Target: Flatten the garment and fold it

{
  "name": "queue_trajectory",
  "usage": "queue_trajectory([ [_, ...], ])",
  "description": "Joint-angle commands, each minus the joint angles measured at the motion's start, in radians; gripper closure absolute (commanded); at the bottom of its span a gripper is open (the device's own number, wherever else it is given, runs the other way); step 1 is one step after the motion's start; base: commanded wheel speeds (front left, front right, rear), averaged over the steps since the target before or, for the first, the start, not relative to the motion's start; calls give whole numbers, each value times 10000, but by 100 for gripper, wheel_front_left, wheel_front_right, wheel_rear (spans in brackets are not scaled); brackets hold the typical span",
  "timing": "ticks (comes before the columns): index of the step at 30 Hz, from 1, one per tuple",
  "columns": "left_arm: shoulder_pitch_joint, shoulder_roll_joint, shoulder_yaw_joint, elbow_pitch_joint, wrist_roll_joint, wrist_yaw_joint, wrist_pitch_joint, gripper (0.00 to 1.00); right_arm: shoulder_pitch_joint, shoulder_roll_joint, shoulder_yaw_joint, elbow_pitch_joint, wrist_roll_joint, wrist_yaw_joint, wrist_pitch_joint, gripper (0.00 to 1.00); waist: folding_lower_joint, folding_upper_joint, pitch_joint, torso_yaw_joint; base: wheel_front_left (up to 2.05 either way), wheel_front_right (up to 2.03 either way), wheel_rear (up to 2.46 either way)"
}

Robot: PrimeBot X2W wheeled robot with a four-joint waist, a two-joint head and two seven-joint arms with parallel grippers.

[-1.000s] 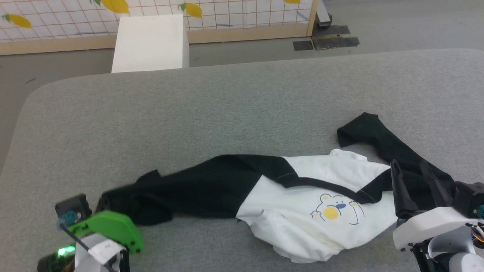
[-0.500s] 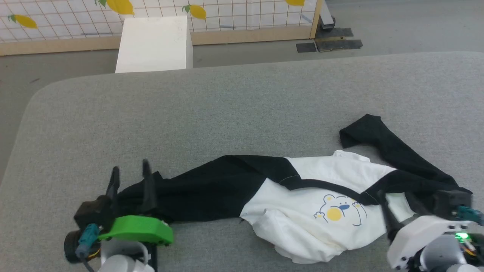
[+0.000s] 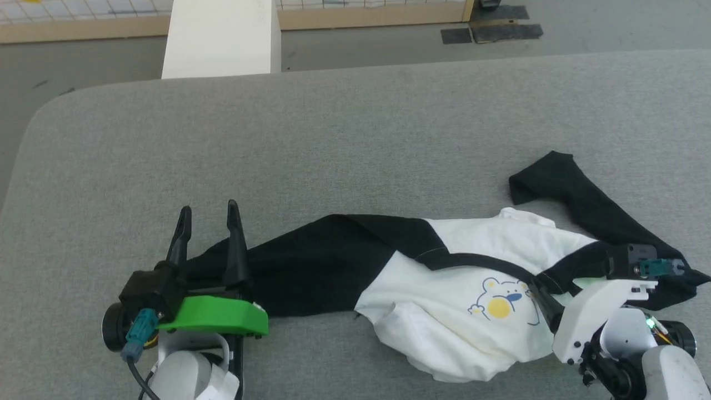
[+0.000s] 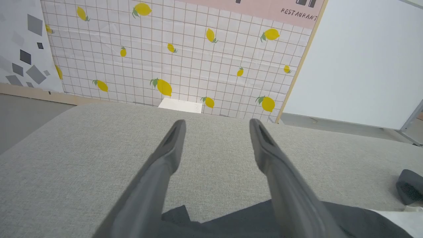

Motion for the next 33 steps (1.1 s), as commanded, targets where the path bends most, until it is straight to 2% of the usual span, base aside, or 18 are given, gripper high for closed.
queue_trajectory([
  [1, -169, -43, 51, 46, 166, -57, -46, 0, -222, 3, -31, 78, 48, -15, 35, 58, 0, 0, 70, 90, 0, 0, 0],
  [2, -186, -49, 54, 67, 166, -71, -46, 0, -287, 3, -30, 77, 37, -15, 1, 87, 0, 0, 78, 117, 0, 0, 0],
  [3, -205, -56, 61, 89, 166, -87, -46, 0, -355, 3, -38, 38, -10, -15, -95, 100, 0, 0, 81, 145, 0, 0, 0],
  [8, -213, -73, 92, 137, 165, -115, -46, 0, -642, 3, -10, -545, -187, -15, -564, 100, 0, 0, 46, 209, 0, 0, 0],
  [13, -235, -78, 53, 183, 96, -112, -46, 0, -1651, 3, 310, -999, -385, -15, -394, 100, 0, 0, 104, 216, 0, 0, 0],
  [17, -437, -79, -76, 197, 42, -111, -47, 0, -3122, 3, 433, -406, -463, -15, -314, 100, 0, 0, 362, 329, 0, 0, 0],
  [22, -759, -80, -362, 269, -39, -59, -47, 0, -4894, 3, 402, 1373, -505, -15, -466, 100, 0, 0, 800, 631, 0, 0, 0],
  [23, -807, -80, -404, 278, -55, -42, -47, 0, -5141, 3, 339, 1703, -535, -15, -555, 76, 0, 0, 867, 680, 0, 0, 0],
  [24, -854, -80, -456, 294, -77, -23, -47, 0, -5392, 0, 284, 2124, -662, -15, -603, 12, 0, 0, 943, 747, 0, 0, 0],
  [25, -883, -80, -492, 317, -94, -11, -47, 0, -5551, -4, 238, 2460, -751, -15, -587, 0, 0, 0, 985, 791, 0, 0, 0],
  [28, -930, -81, -575, 383, -126, 23, -47, 0, -5941, -16, 130, 3168, -866, -15, -811, 0, 0, 0, 1042, 887, 0, 0, 0],
  [33, -801, -81, -458, 472, -116, 47, -47, 0, -5878, -63, 62, 3263, -677, -15, -1858, 0, 0, 0, 849, 764, 0, 0, 0],
])
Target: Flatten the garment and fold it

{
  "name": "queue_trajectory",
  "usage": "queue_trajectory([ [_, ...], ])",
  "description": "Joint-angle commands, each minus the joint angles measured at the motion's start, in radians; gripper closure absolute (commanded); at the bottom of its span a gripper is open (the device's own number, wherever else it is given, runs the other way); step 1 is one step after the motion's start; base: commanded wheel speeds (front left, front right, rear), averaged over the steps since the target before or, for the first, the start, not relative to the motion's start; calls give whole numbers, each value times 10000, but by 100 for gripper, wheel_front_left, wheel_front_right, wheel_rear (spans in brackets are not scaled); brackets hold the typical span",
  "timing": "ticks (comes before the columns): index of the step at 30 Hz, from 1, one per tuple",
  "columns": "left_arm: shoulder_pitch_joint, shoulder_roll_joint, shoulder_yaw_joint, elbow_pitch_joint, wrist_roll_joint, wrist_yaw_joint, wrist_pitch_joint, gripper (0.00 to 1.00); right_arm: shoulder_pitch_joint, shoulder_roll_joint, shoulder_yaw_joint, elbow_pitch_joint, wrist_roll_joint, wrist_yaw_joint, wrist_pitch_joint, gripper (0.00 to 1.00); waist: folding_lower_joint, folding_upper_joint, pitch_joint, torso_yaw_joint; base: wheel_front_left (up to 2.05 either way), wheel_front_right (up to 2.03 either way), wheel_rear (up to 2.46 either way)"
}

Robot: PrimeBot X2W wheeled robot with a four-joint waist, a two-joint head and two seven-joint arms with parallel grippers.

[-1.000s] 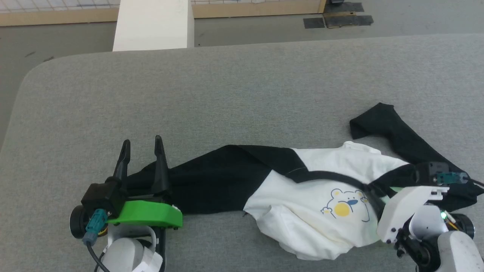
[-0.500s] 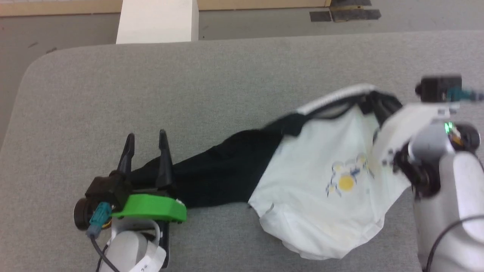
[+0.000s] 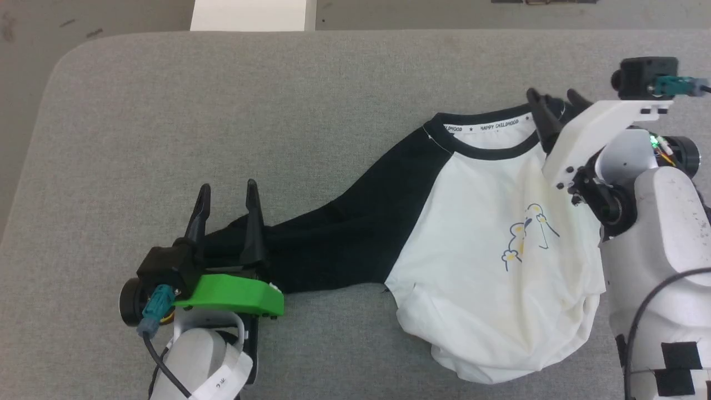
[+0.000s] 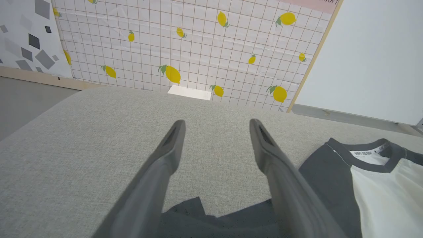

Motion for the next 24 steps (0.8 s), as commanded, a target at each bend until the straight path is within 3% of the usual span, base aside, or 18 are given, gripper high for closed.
queue_trajectory([
  [1, 48, -23, 56, 46, 21, 29, -45, 0, 146, -83, 16, -118, 82, -13, -339, 0, -1, 0, -228, -162, 0, 0, 0],
  [9, 294, -24, 27, 266, 51, -200, -45, 0, 2473, -346, 331, -1965, 153, -13, -2403, 0, -1, 0, -974, -680, 0, 0, 0],
  [16, 137, -22, -368, 1053, 210, -294, 41, 0, 5225, -149, 313, -3744, -221, -13, -3808, 0, -1, 0, -1337, -1365, 0, 0, 0],
  [19, -307, 37, -570, 1720, 375, -253, 653, 0, 5942, -49, 233, -4141, -171, -13, -3884, 0, -1, 0, -1347, -1647, 0, 0, 0],
  [24, -1495, 289, -841, 2980, 682, -116, 2602, 0, 6484, 15, 345, -4502, -13, -13, -3702, 0, -1, 0, -1198, -2086, 0, 0, 0],
])
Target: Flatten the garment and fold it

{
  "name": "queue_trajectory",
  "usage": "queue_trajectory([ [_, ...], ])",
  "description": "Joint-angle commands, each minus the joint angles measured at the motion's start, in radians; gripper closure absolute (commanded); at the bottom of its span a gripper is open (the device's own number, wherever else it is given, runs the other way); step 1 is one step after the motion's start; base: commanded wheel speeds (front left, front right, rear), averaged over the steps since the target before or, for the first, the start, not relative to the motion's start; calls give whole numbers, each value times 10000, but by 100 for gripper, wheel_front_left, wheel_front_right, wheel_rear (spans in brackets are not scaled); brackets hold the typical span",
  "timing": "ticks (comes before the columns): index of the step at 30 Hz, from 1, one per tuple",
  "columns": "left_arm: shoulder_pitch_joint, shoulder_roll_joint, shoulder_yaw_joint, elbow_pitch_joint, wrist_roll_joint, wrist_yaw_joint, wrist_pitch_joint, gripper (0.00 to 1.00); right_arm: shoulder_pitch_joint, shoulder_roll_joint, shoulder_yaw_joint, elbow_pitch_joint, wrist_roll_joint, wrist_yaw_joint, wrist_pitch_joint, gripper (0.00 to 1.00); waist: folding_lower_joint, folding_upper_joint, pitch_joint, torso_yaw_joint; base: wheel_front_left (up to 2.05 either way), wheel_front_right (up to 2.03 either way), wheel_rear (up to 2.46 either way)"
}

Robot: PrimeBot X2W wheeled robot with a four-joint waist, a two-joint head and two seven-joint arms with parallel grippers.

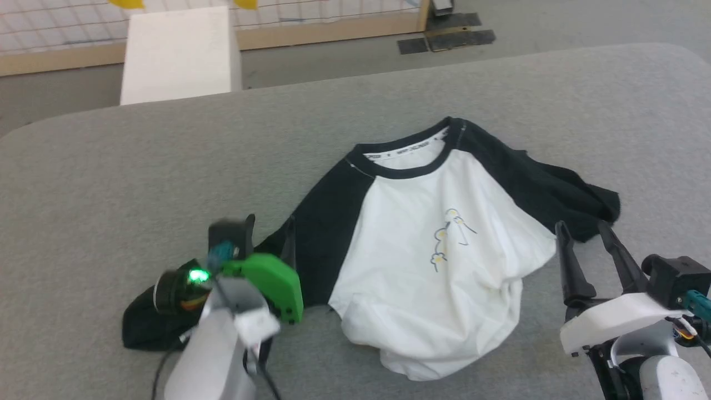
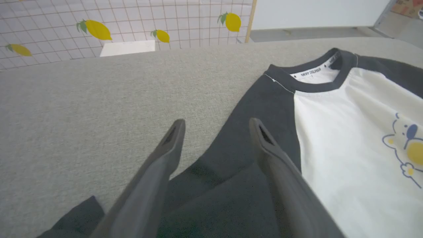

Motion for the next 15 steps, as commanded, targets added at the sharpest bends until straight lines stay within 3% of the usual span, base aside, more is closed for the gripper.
queue_trajectory([
  [1, -455, 158, -53, 281, 139, 93, 492, 0, 69, 37, 82, -128, 53, -15, 25, 0, 0, 0, 87, -360, 0, 0, 0],
  [12, -1709, 563, -381, 1965, 278, 374, 5432, 0, -71, 45, 509, -358, 632, -15, -19, 0, 0, 0, 481, -835, 0, 0, 0],
  [13, -1663, 580, -387, 1949, 232, 354, 5647, 10, -76, 45, 516, -349, 656, -15, -35, 0, 0, 0, 490, -831, 0, 0, 0],
  [14, -1596, 607, -385, 1872, 194, 351, 5774, 60, -76, 45, 516, -336, 677, -15, -51, 0, 0, 0, 492, -815, 0, 0, 0],
  [15, -1531, 626, -389, 1798, 172, 351, 5826, 100, -74, 46, 507, -328, 686, -15, -62, 0, 0, 0, 491, -792, 0, 0, 0],
])
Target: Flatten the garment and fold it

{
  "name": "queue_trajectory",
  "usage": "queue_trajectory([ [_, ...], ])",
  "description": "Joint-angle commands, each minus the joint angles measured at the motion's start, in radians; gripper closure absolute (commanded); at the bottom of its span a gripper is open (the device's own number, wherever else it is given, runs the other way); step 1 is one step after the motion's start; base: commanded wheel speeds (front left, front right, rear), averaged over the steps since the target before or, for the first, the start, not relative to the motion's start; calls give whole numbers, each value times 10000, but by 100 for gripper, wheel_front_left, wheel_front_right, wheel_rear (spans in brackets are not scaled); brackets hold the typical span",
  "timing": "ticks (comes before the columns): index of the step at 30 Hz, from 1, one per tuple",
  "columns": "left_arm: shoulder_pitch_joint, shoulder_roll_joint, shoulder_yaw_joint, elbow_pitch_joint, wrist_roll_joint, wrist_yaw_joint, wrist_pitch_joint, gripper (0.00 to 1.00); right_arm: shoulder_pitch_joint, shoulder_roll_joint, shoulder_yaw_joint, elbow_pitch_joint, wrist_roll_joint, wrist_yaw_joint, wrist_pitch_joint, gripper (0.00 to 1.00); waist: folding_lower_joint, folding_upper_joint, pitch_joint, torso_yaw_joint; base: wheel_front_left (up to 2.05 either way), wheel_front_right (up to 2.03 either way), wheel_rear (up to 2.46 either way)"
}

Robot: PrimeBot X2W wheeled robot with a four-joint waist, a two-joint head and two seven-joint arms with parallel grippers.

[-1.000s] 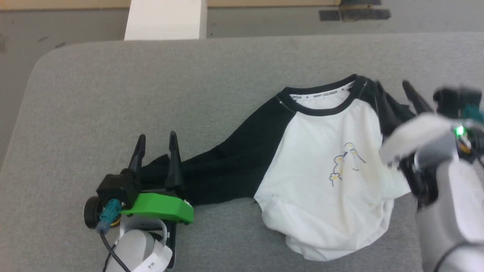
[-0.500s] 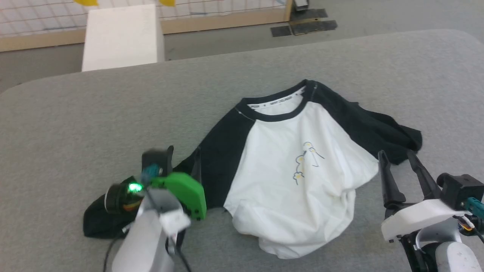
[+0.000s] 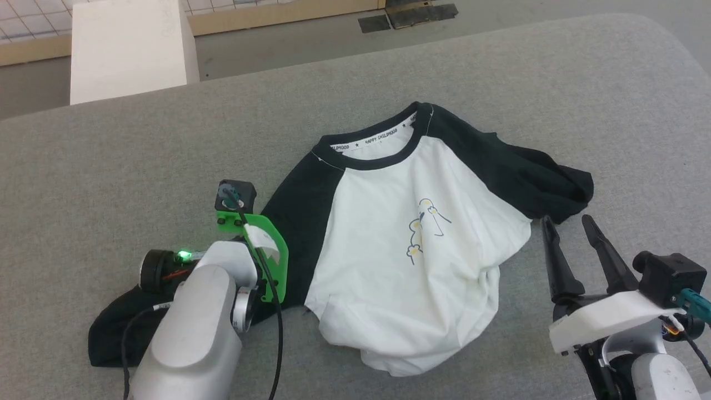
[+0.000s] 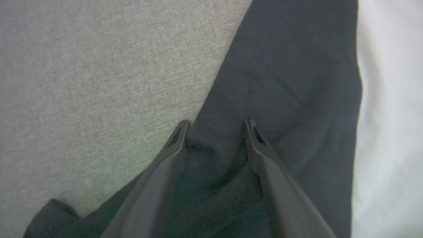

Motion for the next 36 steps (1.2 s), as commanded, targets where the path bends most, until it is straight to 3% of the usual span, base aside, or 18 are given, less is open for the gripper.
queue_trajectory([
  [1, 380, 89, -27, 97, -170, -4, 173, 100, -79, 30, -7, -3, 72, -15, -75, 0, 0, 0, -6, 73, 0, 0, 0],
  [4, 695, 77, 210, -344, -410, 109, -232, 100, -78, 31, -22, -36, 83, -15, -76, 0, 0, 0, -51, 226, 0, 0, 0],
  [9, 1563, 77, 1179, -1389, -960, 776, -1565, 100, -71, 31, -159, -112, 40, -15, -43, 0, 0, 0, -203, 629, 0, 0, 0],
  [15, 2908, 190, 1925, -2368, -1336, 1354, -2069, 100, 48, 31, -549, -181, -48, -15, 145, 0, 0, 0, -419, 1148, 0, 0, 0],
  [18, 3440, 141, 2077, -2702, -1532, 1386, -2257, 100, 103, 31, -1108, -89, -63, -15, 424, 0, 0, 0, -499, 1358, 0, 0, 0],
  [19, 3527, 117, 2078, -2796, -1598, 1285, -2438, 11, 91, 31, -1260, -33, -88, -15, 530, 0, 0, 0, -512, 1403, 0, 0, 0],
  [20, 3611, 51, 2142, -2919, -1696, 1226, -2762, 0, 50, 31, -1443, 4, -156, -15, 628, 0, 0, 0, -512, 1442, 0, 0, 0],
  [30, 3572, -392, 1856, -3554, -1558, 264, -7430, 0, -1843, 31, -3158, 1260, -1405, -15, 1719, 0, 0, 0, -86, 1708, 0, 0, 0],
  [36, 3108, -512, 1496, -3432, -1247, 42, -8133, 0, -3343, 21, -4080, 3174, -2054, -15, 3070, 0, 0, 0, 439, 2007, 0, 0, 0],
])
